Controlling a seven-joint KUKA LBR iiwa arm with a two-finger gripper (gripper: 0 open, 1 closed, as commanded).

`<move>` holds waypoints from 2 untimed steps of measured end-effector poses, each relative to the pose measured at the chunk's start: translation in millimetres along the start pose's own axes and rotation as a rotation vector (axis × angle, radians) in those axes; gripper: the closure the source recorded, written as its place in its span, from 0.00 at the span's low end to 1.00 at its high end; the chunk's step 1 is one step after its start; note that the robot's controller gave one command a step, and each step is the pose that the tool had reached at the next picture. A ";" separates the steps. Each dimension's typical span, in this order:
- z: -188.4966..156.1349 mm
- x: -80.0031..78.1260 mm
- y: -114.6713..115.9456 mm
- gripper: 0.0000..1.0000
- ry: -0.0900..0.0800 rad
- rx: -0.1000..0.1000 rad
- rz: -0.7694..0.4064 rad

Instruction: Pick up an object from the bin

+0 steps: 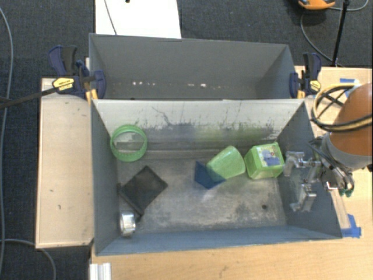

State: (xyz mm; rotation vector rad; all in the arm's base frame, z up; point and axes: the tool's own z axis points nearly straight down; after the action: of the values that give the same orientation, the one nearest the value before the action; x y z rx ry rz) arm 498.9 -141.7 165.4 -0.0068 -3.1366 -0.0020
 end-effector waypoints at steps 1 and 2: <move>-4.5 -1.8 0.7 0.00 -0.008 0.002 -0.005; 37.0 -17.7 24.3 0.00 -0.010 0.002 0.083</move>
Offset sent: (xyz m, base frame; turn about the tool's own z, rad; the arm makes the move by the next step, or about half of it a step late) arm 0.0316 0.0531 -0.0877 0.1704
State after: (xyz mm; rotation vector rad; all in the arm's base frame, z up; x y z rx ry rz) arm 516.5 -117.4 128.4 -0.1369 -3.1436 0.0011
